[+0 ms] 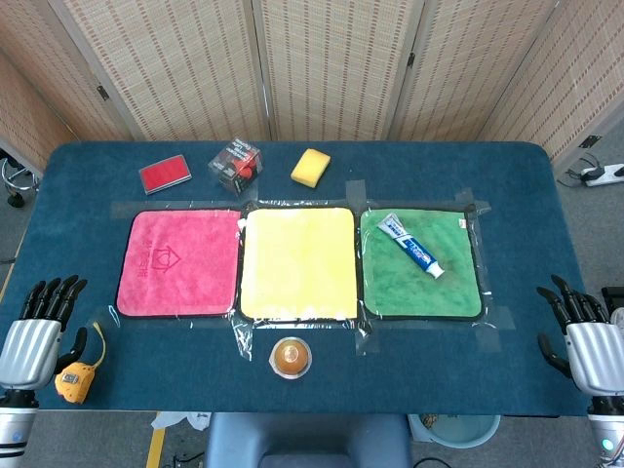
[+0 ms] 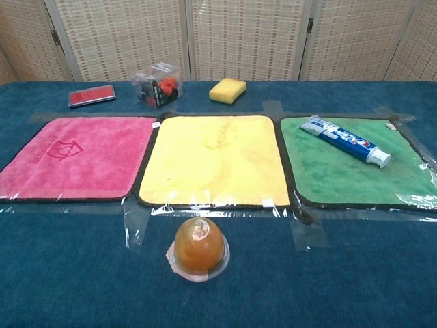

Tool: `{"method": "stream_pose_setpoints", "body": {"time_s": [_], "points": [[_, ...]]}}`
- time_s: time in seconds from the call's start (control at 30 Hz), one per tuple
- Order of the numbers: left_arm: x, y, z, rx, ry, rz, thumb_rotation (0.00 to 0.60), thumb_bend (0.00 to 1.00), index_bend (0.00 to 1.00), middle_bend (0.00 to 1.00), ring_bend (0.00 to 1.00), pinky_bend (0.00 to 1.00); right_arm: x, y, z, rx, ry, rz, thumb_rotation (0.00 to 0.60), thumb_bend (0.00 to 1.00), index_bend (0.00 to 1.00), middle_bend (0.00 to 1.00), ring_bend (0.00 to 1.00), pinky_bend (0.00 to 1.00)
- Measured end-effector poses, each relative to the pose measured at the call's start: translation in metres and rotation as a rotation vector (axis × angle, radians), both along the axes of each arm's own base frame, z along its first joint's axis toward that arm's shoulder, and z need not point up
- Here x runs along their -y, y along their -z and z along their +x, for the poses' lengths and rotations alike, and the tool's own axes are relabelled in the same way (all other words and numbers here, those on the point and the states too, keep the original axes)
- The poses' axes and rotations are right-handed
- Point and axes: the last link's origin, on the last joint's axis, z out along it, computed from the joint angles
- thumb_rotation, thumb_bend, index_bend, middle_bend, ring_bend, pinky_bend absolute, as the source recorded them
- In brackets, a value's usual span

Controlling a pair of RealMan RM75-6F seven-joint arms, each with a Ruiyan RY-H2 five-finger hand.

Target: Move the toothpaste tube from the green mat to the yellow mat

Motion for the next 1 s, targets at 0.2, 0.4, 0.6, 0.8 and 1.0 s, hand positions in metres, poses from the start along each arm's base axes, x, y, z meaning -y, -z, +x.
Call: {"method": "stream_pose_setpoints", "body": {"time_s": [0.2,0.4,0.6,0.8,1.0], "points": [[-0.001,0.000,0.000,-0.003,-0.003,0.001,0.600,0.55,0.10,0.09,0.08,0.03,0.003,0.001,0.000,-0.002,-0.008,0.009,0.600,0.43,0.16,0.09,0.16,0.16],[0.001,-0.001,0.001,0.000,-0.004,0.001,0.600,0.55,0.10,0.09,0.08,0.04,0.008,0.002,0.003,-0.015,-0.028,0.021,0.600,0.43,0.16,0.09,0.16,0.16],[0.003,-0.003,0.000,0.003,-0.009,0.008,0.600,0.55,0.10,0.09,0.08,0.03,0.021,0.004,0.007,-0.045,-0.046,0.046,0.600,0.43,0.16,0.09,0.16,0.16],[0.005,-0.004,0.000,0.006,-0.014,0.012,0.600,0.55,0.10,0.09,0.08,0.03,0.049,0.009,0.015,-0.084,-0.076,0.084,0.600,0.43,0.15,0.09,0.16,0.16],[0.004,-0.004,0.001,0.012,-0.016,0.021,0.600,0.55,0.10,0.09,0.08,0.04,0.091,0.017,0.024,-0.111,-0.112,0.117,0.600,0.43,0.13,0.09,0.14,0.16]]}}
